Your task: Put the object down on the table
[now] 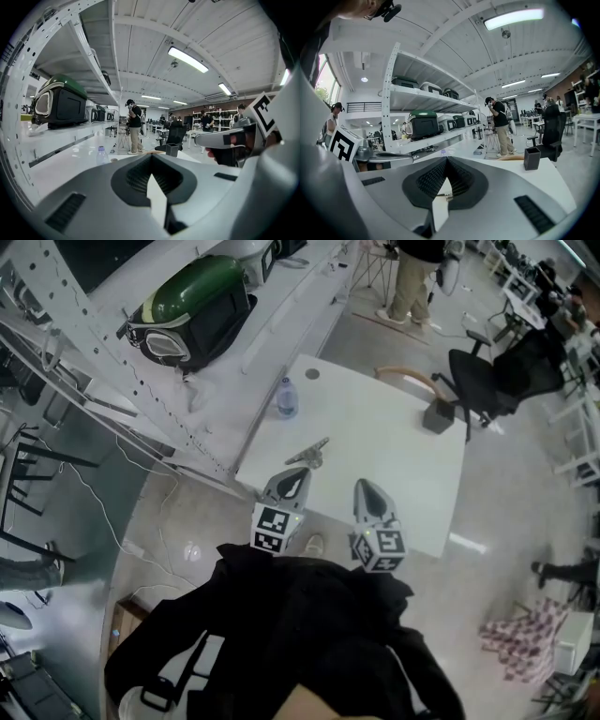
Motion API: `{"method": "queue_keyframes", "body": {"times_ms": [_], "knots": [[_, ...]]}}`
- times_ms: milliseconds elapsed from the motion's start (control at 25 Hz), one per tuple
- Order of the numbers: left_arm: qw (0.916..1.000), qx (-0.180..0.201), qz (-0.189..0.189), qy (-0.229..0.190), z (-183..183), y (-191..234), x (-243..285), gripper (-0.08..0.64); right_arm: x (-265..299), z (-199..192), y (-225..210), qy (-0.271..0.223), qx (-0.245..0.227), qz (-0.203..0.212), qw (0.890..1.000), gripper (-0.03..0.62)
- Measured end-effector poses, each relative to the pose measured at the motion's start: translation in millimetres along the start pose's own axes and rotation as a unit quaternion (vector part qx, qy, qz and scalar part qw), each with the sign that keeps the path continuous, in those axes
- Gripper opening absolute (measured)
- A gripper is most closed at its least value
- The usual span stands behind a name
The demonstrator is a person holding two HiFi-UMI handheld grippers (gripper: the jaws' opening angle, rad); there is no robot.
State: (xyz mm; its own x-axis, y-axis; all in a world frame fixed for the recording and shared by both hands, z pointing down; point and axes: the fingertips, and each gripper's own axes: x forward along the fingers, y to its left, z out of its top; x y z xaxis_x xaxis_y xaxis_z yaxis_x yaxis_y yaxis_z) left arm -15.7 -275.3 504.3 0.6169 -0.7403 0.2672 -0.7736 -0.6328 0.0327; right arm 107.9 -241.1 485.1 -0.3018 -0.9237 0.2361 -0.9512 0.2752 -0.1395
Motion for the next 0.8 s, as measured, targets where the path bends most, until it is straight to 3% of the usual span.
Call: {"method": "queue_keyframes", "body": {"times_ms": [800], "knots": [[0.9999, 0.008, 0.004, -0.004, -2.6, 0.3, 0.1, 0.002, 4.7, -9.1, -8.5, 0.006, 0.007, -0.005, 1.0, 0.002]]}}
